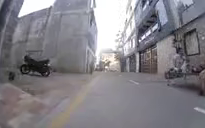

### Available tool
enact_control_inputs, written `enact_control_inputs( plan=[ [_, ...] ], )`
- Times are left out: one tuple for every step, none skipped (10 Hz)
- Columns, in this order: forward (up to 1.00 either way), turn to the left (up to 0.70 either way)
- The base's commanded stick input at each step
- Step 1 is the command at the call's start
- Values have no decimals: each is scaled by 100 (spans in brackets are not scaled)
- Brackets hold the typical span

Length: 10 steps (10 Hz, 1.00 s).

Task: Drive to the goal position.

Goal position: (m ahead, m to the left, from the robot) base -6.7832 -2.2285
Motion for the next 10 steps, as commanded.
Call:
enact_control_inputs(
  plan=[
    [85, 0],
    [85, 0],
    [85, 0],
    [85, -4],
    [85, -30],
    [85, -32],
    [85, -33],
    [85, -34],
    [85, -34],
    [85, -26]
  ],
)
